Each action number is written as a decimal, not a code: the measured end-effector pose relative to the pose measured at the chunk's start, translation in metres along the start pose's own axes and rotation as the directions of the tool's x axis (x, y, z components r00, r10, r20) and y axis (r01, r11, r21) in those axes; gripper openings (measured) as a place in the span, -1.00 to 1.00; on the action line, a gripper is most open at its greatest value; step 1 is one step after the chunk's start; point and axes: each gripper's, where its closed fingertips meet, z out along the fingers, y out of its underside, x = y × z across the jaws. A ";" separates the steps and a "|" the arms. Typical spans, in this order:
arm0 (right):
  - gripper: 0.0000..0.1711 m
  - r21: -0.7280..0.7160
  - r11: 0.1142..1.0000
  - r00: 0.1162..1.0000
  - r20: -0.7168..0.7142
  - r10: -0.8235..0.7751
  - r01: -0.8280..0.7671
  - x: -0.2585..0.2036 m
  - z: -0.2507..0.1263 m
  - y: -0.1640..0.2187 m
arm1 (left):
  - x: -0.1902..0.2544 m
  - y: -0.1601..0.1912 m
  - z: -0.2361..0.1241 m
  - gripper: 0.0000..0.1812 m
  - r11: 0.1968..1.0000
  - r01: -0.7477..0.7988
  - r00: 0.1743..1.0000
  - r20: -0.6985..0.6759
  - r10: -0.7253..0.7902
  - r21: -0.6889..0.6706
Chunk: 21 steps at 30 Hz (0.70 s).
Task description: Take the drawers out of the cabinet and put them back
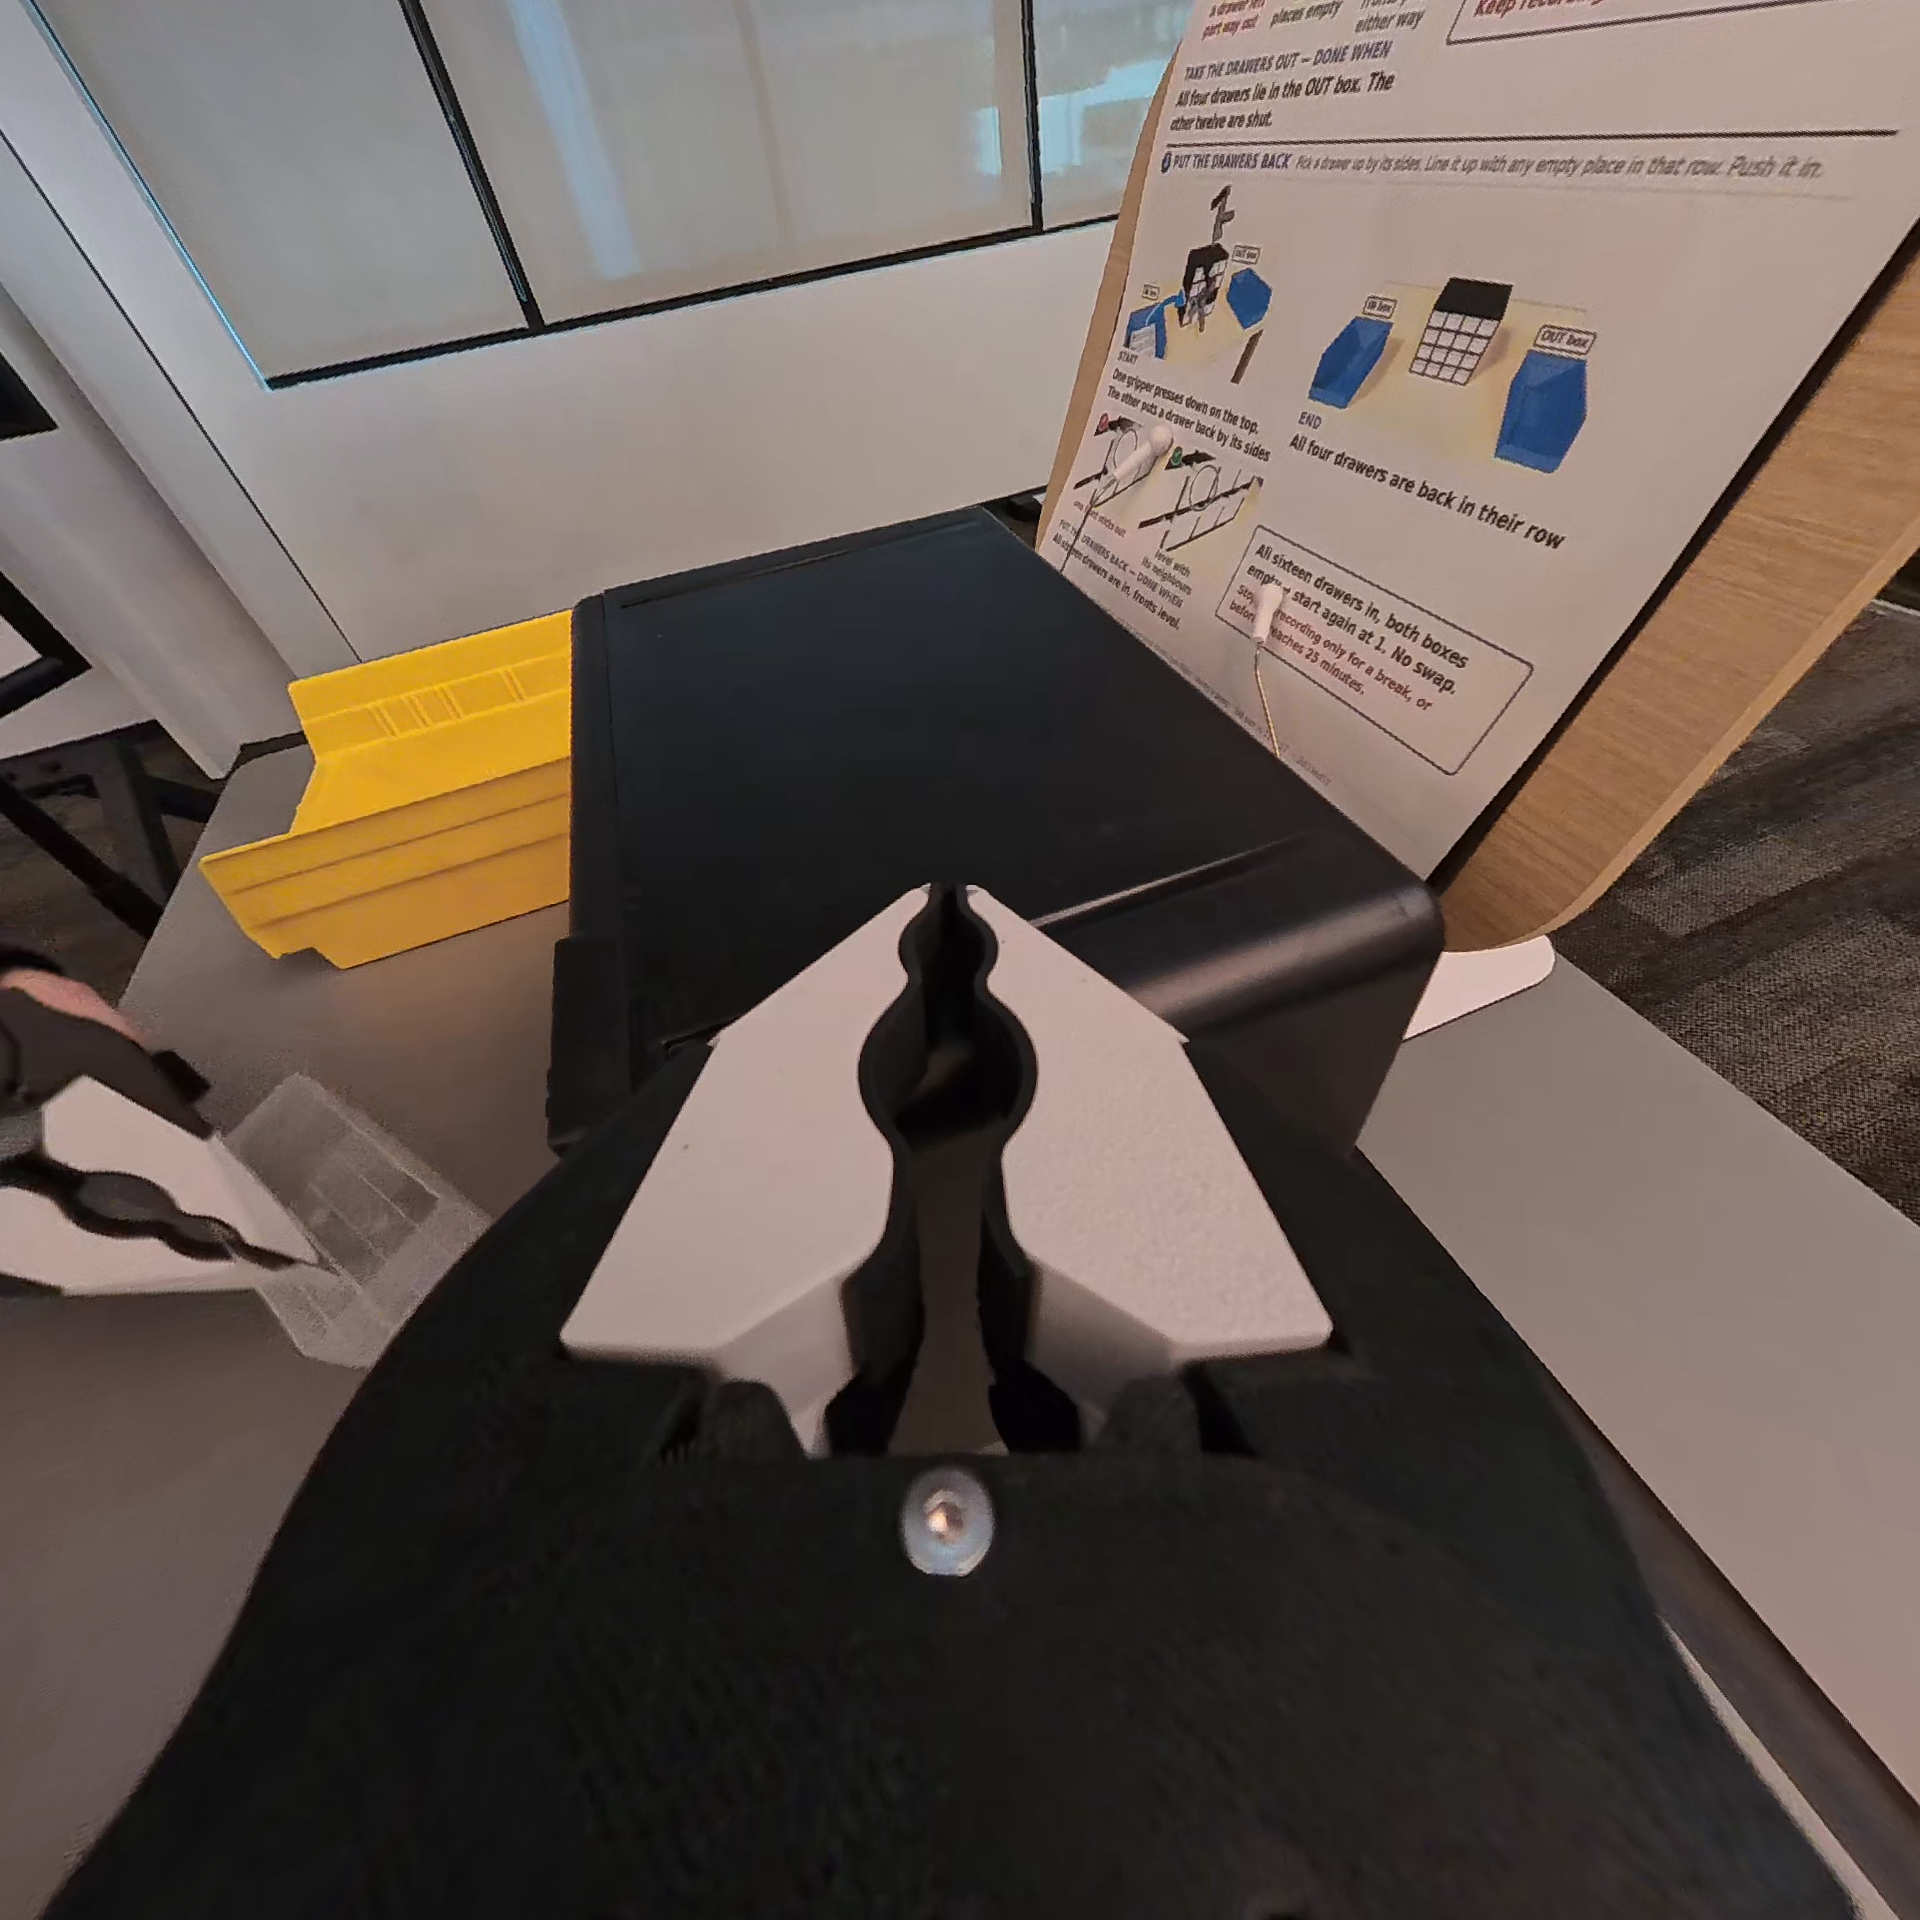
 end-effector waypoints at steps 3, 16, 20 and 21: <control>-1.00 -0.001 1.000 1.000 -0.002 -0.011 0.011 0.000 0.000 0.000 | 0.013 0.003 0.016 -1.00 0.999 0.015 0.997 -0.081 -0.018 -0.039; -1.00 0.007 1.000 1.000 0.021 -0.008 0.008 -0.001 0.000 0.000 | 0.016 -0.022 -0.006 -0.53 0.994 0.028 0.993 -0.118 -0.015 0.105; -1.00 0.000 1.000 1.000 0.010 -0.022 0.022 -0.002 0.000 0.000 | 0.000 -0.021 -0.014 -0.13 0.989 0.100 0.990 -0.109 -0.088 0.108; -1.00 0.000 1.000 1.000 0.010 -0.021 0.021 -0.002 0.000 0.000 | -0.003 -0.008 -0.006 -0.09 0.993 0.108 0.990 -0.099 -0.104 0.039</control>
